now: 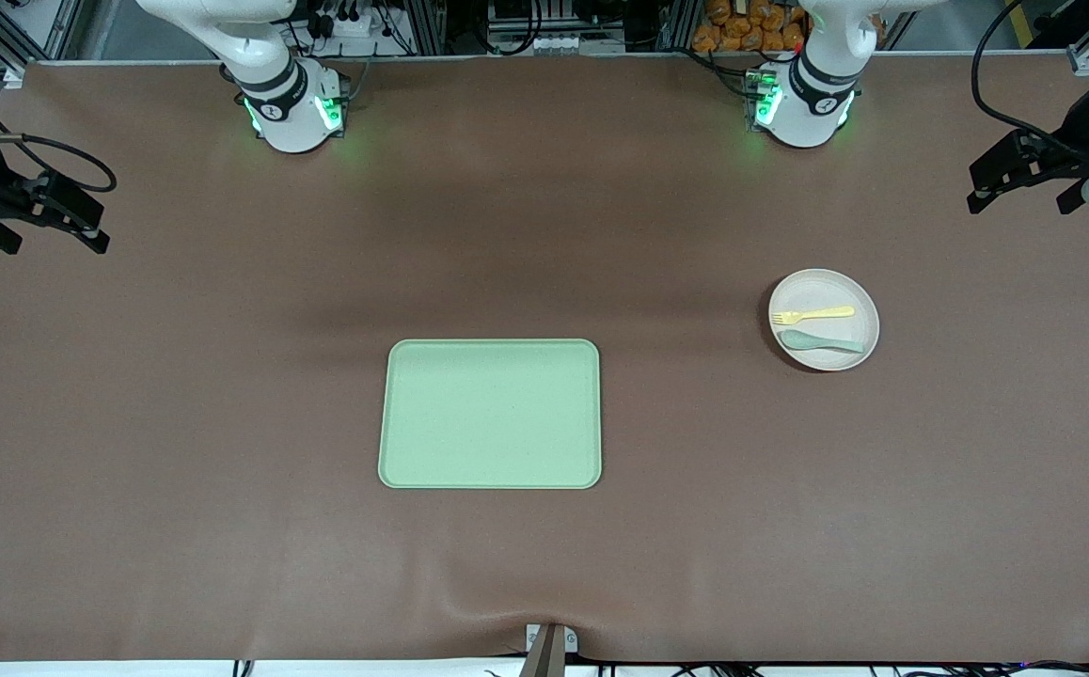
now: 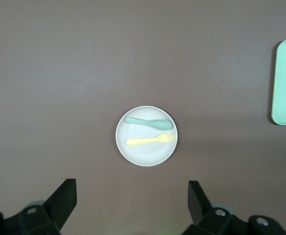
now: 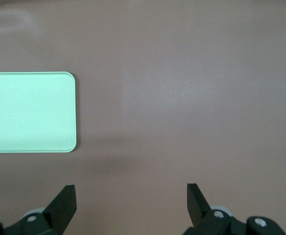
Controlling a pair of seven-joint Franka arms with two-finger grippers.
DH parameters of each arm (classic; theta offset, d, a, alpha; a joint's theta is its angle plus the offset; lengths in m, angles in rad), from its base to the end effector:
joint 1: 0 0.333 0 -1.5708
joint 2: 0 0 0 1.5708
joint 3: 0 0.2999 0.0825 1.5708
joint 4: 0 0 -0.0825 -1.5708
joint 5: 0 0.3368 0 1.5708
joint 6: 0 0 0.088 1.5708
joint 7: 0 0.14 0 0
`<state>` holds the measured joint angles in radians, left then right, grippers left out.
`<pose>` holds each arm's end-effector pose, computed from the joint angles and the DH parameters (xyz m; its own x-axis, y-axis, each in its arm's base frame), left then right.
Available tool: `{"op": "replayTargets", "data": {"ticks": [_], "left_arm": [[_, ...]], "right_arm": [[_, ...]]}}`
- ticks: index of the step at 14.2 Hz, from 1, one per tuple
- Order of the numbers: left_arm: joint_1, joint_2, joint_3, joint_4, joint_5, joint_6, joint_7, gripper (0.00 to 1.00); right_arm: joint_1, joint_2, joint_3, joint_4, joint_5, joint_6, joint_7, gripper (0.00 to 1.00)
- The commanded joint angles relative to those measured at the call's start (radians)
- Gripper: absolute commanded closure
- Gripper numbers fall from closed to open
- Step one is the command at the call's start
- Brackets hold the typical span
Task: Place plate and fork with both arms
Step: 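Reach the left gripper toward the white plate's rim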
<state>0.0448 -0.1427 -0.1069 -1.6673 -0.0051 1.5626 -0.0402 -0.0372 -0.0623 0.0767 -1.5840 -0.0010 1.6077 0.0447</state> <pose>0.4640 -0.0332 0.6026 0.9991 -0.0214 0.0376 -0.0211 -0.9997 -0.0086 0.4953 0.0207 0.6044 0.9963 -0.0050 0.0859 -0.0052 -1.0000 0.0019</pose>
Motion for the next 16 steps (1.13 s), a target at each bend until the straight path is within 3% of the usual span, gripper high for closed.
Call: {"op": "replayTargets", "data": {"ticks": [1,4,6,9,13,16], "left_arm": [[-0.009,-0.017,0.007,-0.006,-0.001,0.002,-0.009,0.0],[0.001,-0.003,0.007,0.004,-0.001,0.002,-0.001,0.0],[0.003,0.078,0.007,0.061,-0.001,0.002,0.003,0.0],[0.01,0.19,0.004,0.052,-0.001,0.016,0.013,0.0],[0.055,0.32,0.004,0.012,-0.004,0.229,0.179,0.0],[0.052,0.391,0.004,-0.024,-0.003,0.298,0.232,0.0]], "right_arm": [[-0.004,-0.013,0.0,-0.007,0.004,-0.005,-0.011,0.0],[-0.004,-0.013,0.0,-0.007,0.004,-0.005,-0.011,0.0],[-0.004,-0.013,0.0,-0.007,0.004,-0.005,-0.011,0.0],[-0.006,-0.013,0.0,-0.007,0.004,-0.005,-0.011,0.0],[-0.004,-0.013,0.0,-0.007,0.004,-0.006,-0.011,0.0],[-0.004,-0.013,0.0,-0.007,0.004,-0.006,-0.011,0.0]]}}
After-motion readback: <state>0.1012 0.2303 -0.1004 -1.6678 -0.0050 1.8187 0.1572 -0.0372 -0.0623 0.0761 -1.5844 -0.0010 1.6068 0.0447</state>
